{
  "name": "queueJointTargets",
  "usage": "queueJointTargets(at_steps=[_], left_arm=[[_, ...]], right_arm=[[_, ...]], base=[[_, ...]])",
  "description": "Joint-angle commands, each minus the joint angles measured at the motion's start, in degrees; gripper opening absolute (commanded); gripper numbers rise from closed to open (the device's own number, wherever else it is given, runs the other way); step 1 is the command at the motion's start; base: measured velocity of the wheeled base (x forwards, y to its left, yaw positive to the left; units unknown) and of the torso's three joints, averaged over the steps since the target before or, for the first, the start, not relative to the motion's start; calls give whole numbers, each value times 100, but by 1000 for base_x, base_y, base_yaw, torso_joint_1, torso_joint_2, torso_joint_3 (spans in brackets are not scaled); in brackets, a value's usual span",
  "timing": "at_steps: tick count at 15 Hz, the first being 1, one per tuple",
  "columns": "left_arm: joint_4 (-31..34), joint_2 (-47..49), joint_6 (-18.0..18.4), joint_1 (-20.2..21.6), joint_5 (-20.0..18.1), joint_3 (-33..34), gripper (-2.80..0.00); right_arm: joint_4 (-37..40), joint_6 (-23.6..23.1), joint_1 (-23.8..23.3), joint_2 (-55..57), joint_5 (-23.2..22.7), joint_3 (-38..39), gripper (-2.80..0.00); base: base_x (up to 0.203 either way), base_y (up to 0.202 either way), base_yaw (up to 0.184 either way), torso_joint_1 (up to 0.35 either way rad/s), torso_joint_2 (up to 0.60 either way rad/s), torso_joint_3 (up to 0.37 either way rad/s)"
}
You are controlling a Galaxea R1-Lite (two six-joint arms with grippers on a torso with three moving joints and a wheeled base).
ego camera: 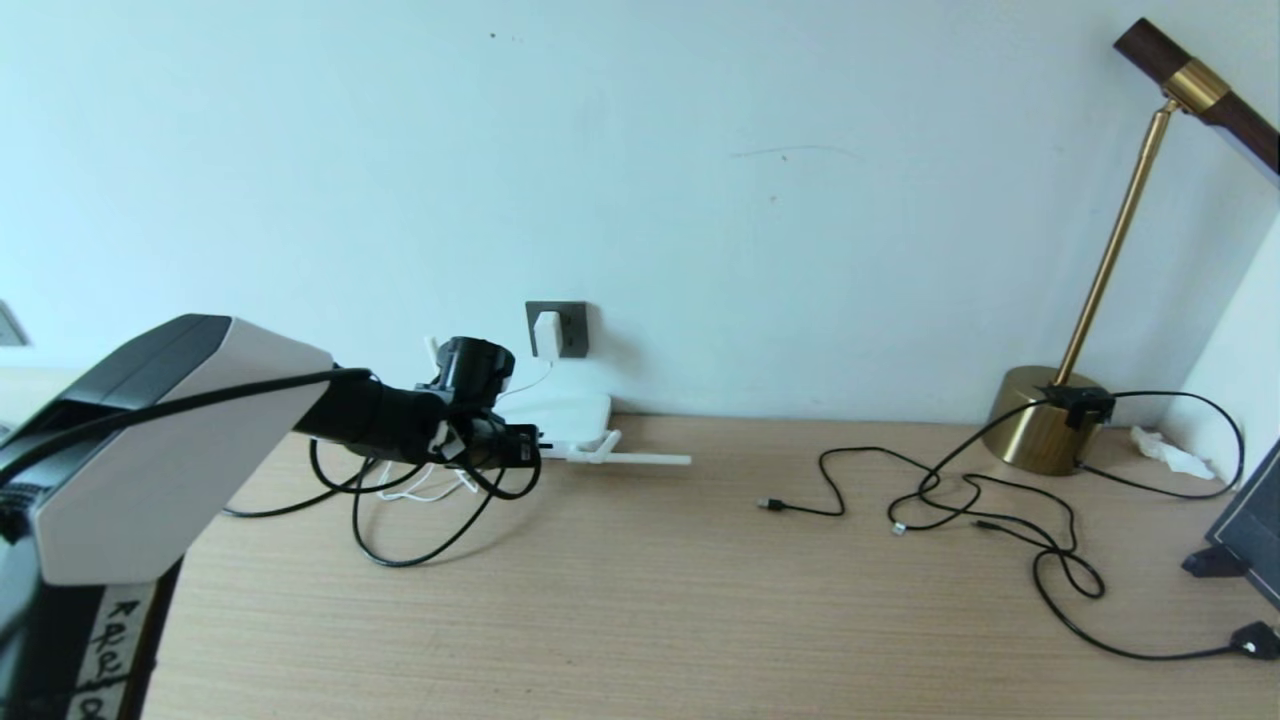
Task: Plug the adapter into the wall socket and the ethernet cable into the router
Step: Plug cable into router interface
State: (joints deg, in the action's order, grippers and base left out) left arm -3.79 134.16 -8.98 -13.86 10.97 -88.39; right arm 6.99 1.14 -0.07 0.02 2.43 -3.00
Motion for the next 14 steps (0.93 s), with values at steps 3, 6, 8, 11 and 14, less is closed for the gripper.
queueJointTargets(at_steps=[3,6,8,11,14], left_arm=[[10,49,63,-4,2,-38,-280],[10,58,63,-27,2,-73,-280],[10,58,63,-47,2,-82,-280],[10,58,63,-64,2,-125,-280],[10,67,55,-73,4,-124,-280]], right_arm=[[4,1,-10,6,4,1,-280],[4,1,-1,6,4,1,-280],[-4,1,-10,6,4,1,-280],[4,1,-7,6,8,1,-280],[4,1,-1,6,4,1,-280]], base=[[0,0,0,0,0,0],[0,0,0,0,0,0],[0,0,0,0,0,0],[0,0,0,0,0,0],[0,0,0,0,0,0]])
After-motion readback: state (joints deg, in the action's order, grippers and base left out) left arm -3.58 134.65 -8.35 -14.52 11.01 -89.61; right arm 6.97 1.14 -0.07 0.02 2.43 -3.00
